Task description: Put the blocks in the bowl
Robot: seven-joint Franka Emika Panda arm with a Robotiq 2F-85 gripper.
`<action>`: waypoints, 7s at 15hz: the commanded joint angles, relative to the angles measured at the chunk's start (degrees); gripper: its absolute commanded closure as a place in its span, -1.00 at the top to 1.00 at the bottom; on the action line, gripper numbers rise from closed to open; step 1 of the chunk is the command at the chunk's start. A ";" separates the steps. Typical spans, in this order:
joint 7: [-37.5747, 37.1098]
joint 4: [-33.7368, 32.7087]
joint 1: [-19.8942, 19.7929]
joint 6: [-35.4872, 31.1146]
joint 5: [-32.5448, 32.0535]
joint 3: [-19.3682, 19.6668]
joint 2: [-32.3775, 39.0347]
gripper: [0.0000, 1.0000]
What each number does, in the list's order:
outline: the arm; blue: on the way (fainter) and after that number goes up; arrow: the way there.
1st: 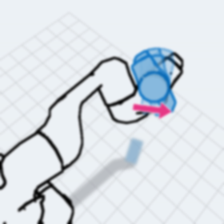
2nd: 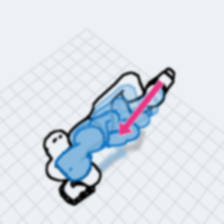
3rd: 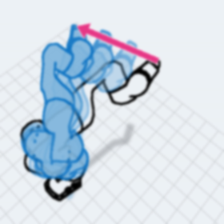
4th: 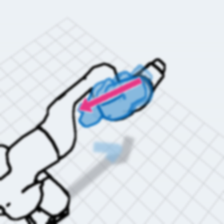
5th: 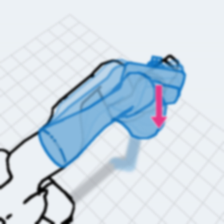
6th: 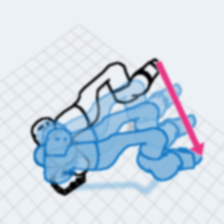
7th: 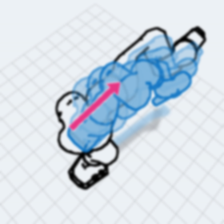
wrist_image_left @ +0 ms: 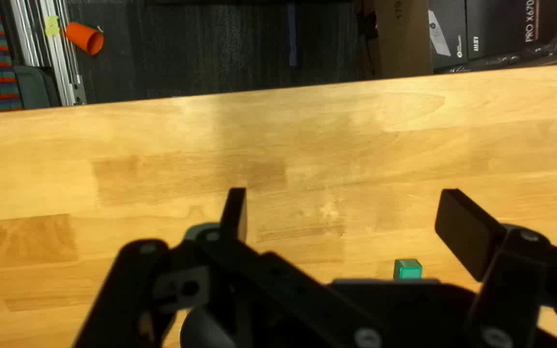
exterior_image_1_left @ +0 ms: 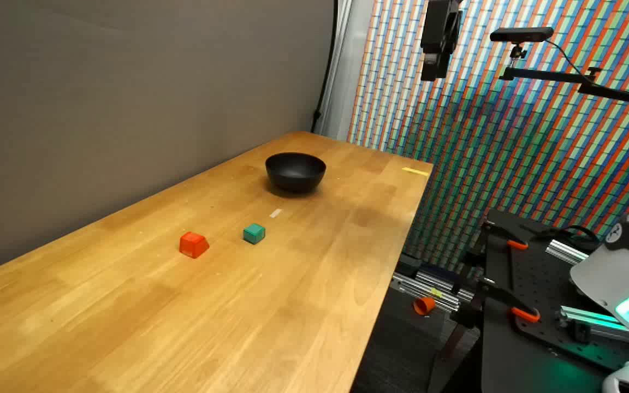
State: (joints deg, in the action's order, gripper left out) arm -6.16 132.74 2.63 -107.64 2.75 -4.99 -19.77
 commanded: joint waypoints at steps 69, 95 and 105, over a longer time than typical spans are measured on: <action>-18.00 -55.11 15.95 -16.24 -11.05 1.75 66.64 1.00; -1.32 -94.48 22.55 -1.88 -10.00 -0.13 95.12 0.16; -0.33 -102.35 24.29 0.76 -10.83 2.39 99.22 0.70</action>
State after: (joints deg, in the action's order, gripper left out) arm -7.49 36.99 25.96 -109.21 -7.77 -3.61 76.03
